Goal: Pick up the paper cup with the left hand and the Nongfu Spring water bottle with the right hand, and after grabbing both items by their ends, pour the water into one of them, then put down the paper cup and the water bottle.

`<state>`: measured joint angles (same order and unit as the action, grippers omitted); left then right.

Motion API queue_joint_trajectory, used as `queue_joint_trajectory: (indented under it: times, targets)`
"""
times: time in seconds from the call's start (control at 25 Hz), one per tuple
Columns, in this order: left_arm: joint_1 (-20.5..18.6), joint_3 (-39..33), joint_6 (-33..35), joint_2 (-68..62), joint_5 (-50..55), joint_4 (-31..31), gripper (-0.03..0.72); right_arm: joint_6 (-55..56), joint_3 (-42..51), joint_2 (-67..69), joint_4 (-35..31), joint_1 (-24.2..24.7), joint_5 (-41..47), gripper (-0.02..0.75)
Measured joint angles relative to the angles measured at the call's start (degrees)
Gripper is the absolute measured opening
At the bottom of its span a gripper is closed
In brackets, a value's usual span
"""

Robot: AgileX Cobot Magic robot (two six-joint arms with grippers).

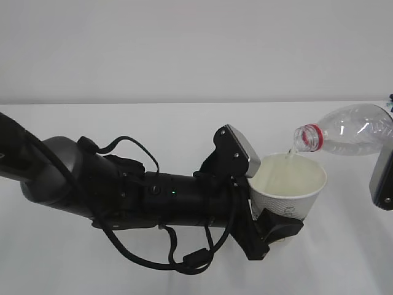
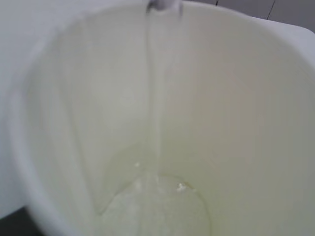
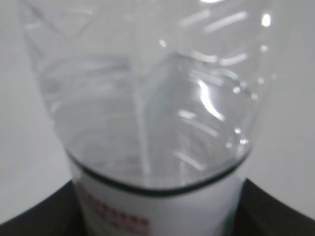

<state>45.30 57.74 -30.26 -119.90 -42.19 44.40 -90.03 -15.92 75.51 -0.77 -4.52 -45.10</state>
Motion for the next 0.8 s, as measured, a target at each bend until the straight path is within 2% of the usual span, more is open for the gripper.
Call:
queue_joint_trajectory:
  times: [0.8]
  targets:
    - [0.0, 0.0, 0.0, 0.0, 0.0, 0.0, 0.534, 0.0, 0.0, 0.0, -0.1, 0.0, -0.2, 0.432]
